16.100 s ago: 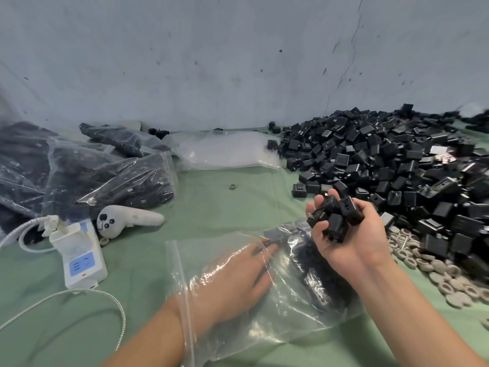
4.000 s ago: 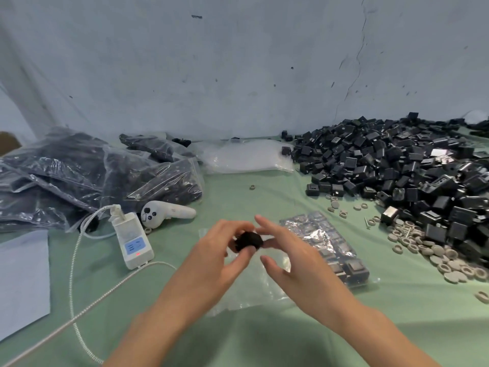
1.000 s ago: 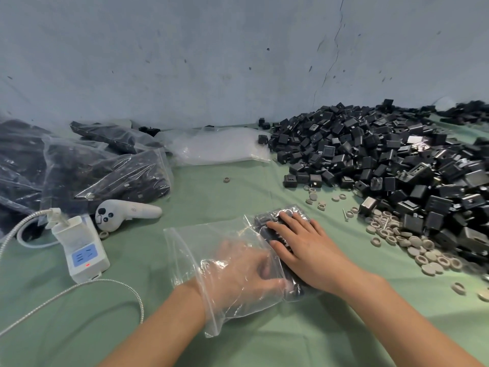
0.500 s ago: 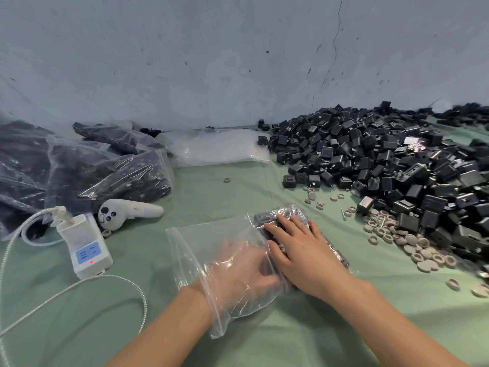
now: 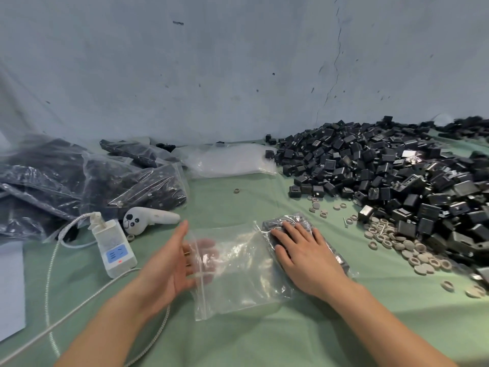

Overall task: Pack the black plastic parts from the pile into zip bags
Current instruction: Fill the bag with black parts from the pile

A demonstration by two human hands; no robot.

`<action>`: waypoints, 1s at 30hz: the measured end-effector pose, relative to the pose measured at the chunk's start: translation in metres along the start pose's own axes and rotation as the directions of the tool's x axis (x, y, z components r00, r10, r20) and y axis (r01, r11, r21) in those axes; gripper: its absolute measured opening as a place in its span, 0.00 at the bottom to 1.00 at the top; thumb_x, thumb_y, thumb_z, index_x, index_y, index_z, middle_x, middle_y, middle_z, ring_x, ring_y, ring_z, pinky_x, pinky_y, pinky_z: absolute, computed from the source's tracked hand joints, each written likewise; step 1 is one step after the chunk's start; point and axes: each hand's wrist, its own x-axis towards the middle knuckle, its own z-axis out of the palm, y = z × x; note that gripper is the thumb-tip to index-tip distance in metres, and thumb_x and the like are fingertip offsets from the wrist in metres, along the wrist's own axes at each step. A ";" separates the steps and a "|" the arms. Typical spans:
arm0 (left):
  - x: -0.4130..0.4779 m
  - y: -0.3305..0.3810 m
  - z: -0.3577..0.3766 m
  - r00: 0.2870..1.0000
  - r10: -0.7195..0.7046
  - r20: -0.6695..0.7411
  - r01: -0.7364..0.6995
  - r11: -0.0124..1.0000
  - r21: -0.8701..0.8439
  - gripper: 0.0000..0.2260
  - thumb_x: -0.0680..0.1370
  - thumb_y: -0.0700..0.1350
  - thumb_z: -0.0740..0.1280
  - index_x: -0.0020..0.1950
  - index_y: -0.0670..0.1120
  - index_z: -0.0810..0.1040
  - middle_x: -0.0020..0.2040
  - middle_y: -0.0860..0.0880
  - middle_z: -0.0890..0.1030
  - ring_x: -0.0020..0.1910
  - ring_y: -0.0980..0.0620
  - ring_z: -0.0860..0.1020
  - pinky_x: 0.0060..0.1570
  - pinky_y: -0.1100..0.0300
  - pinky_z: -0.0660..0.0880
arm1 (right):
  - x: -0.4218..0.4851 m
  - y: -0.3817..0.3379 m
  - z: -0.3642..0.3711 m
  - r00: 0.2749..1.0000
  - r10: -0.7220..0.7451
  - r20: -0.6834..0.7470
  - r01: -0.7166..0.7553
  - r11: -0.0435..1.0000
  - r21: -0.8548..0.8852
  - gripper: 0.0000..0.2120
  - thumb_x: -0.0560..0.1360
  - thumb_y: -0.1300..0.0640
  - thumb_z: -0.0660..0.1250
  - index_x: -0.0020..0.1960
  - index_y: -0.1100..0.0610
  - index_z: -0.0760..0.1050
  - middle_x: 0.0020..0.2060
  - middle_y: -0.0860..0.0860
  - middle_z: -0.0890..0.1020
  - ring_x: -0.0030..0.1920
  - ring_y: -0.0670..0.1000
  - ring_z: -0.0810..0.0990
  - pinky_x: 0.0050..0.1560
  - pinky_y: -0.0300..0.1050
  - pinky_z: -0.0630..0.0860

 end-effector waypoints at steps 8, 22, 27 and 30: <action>-0.004 -0.022 -0.017 0.971 0.123 -0.206 -0.053 0.948 0.314 0.15 0.79 0.49 0.69 0.42 0.38 0.84 0.33 0.46 0.83 0.26 0.52 0.79 0.27 0.61 0.75 | -0.001 -0.002 -0.005 0.999 -0.017 0.035 0.017 1.000 0.007 0.25 0.83 0.41 0.40 0.80 0.40 0.48 0.81 0.45 0.48 0.80 0.50 0.44 0.78 0.54 0.37; 0.004 -0.001 0.110 0.689 0.685 0.237 -0.612 0.374 0.697 0.04 0.78 0.58 0.63 0.52 0.64 0.71 0.52 0.66 0.75 0.49 0.65 0.76 0.44 0.72 0.73 | 0.008 0.068 -0.078 0.716 0.692 -0.089 -0.106 0.234 0.966 0.13 0.82 0.55 0.57 0.64 0.49 0.74 0.52 0.44 0.79 0.43 0.40 0.78 0.36 0.37 0.70; 0.062 -0.008 0.254 0.704 0.403 0.585 -0.683 0.161 0.712 0.27 0.78 0.61 0.63 0.75 0.58 0.61 0.72 0.56 0.62 0.68 0.56 0.68 0.68 0.53 0.70 | -0.001 0.119 -0.081 0.225 0.942 0.248 0.082 -0.272 0.959 0.09 0.78 0.60 0.55 0.53 0.58 0.73 0.43 0.55 0.77 0.40 0.55 0.73 0.34 0.44 0.67; 0.094 -0.009 0.313 0.689 0.339 0.640 -0.705 0.111 0.700 0.36 0.76 0.63 0.66 0.79 0.57 0.54 0.78 0.50 0.53 0.76 0.46 0.59 0.73 0.43 0.63 | -0.008 0.132 -0.080 0.143 0.894 0.425 0.131 -0.443 0.887 0.15 0.79 0.60 0.53 0.61 0.64 0.72 0.55 0.61 0.78 0.53 0.60 0.79 0.50 0.52 0.74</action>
